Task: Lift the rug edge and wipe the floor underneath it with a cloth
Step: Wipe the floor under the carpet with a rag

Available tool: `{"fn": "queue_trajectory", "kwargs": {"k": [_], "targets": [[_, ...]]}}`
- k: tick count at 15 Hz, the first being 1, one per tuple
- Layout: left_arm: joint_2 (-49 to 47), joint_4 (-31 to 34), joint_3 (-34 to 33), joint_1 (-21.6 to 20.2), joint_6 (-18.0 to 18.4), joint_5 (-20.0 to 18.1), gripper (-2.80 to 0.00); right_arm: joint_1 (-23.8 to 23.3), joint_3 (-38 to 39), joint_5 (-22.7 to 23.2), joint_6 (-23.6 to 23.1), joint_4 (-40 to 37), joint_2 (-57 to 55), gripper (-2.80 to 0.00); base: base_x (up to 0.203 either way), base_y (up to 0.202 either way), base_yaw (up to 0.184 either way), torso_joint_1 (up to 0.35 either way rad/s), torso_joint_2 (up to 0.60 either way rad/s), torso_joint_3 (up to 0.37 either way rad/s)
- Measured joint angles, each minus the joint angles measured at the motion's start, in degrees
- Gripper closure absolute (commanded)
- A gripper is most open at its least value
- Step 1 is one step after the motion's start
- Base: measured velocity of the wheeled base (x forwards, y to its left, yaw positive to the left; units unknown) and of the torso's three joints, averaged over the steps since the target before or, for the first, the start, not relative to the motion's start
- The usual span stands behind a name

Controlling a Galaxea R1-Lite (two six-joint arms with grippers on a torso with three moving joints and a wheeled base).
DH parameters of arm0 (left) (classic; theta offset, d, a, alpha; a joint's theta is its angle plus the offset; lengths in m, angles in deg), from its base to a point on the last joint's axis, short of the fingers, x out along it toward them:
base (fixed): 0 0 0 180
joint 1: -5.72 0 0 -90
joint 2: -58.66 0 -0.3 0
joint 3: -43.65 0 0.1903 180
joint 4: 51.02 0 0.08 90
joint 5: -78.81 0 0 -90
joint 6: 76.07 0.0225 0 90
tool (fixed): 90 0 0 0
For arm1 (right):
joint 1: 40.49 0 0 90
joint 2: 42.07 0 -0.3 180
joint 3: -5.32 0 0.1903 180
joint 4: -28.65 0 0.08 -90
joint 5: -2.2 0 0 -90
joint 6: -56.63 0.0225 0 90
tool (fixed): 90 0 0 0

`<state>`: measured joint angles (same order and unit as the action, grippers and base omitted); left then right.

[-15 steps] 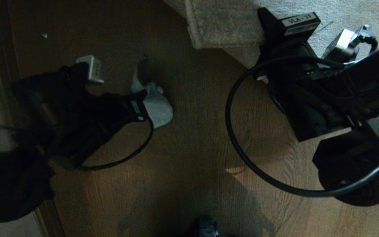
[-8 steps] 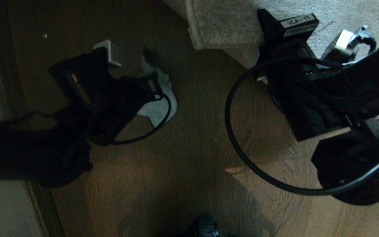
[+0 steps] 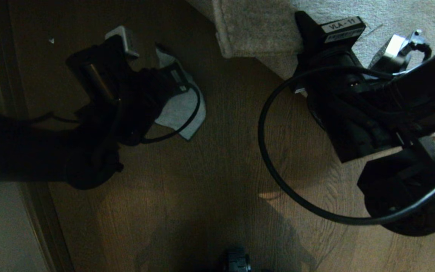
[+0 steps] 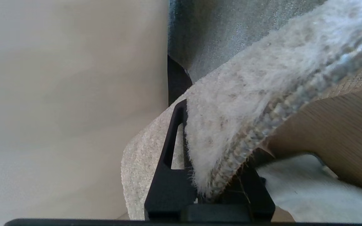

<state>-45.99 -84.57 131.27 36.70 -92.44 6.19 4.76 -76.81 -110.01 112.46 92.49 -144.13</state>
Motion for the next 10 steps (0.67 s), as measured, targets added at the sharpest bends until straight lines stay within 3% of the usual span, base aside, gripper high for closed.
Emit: {"fn": "queue_trajectory", "kwargs": {"k": [10], "targets": [[-0.5,-1.5,3.9,-8.5,0.3,1.4,0.0,0.0,-0.1,0.0,-0.1,0.0,0.0,0.0,0.0,0.0,0.0,0.0,0.0,0.0]]}}
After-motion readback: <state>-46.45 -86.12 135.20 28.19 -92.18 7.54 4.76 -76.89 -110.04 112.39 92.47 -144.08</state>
